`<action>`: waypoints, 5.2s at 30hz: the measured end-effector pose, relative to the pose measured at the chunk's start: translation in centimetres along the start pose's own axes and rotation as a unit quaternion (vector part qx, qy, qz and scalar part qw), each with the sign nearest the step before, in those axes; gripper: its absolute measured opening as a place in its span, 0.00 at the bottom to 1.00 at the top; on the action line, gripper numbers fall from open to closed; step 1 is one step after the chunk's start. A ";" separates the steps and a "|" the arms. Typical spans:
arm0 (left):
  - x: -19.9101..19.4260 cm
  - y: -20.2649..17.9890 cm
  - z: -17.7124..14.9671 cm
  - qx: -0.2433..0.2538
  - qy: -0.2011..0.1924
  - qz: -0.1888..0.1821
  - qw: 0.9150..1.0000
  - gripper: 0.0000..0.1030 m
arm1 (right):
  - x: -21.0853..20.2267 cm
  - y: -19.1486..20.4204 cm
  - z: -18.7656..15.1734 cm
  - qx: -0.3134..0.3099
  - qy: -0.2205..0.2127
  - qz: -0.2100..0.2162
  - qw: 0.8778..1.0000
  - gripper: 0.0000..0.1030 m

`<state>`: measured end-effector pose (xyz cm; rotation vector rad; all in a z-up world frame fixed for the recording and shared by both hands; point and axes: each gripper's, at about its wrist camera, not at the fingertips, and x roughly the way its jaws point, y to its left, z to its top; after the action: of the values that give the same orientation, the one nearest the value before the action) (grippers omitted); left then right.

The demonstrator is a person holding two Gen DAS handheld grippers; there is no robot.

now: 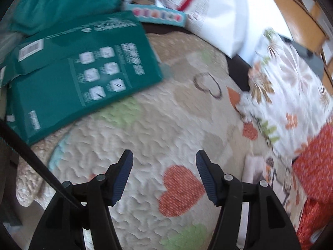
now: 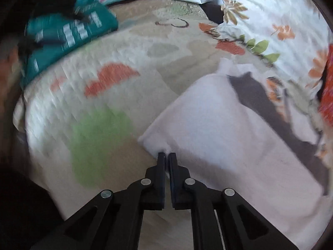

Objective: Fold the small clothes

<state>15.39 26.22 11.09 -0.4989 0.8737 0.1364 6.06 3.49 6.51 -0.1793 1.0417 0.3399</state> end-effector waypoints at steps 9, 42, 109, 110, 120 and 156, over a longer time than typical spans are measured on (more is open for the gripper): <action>0.1 1.3 0.2 -0.022 0.001 0.000 1.000 0.60 | 1.0 1.2 0.4 0.026 0.009 0.066 0.997 0.02; 1.5 -4.3 -2.6 0.038 0.024 0.001 0.999 0.64 | -5.5 -7.2 1.8 0.102 -0.100 -0.075 0.987 0.08; 0.7 -31.9 -24.4 0.382 0.137 -0.192 0.894 0.70 | -14.5 -38.7 -17.8 0.415 -0.191 -0.032 0.889 0.28; 0.4 -31.7 -24.5 0.385 0.125 -0.187 0.895 0.70 | -13.8 -38.5 -17.7 0.415 -0.175 -0.020 0.893 0.28; -5.2 -30.5 -23.7 0.415 -0.049 -0.152 0.896 0.80 | -11.3 -38.0 -18.0 0.418 -0.079 -0.074 0.902 0.10; -10.7 -20.9 -27.9 0.310 -0.057 -0.065 0.947 1.00 | -16.0 -22.4 -24.7 0.363 -0.072 -0.166 0.914 0.43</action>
<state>-4.44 -4.40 11.88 0.0442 0.7182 -0.2273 -13.37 -27.94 7.82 0.3356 0.9101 -0.3500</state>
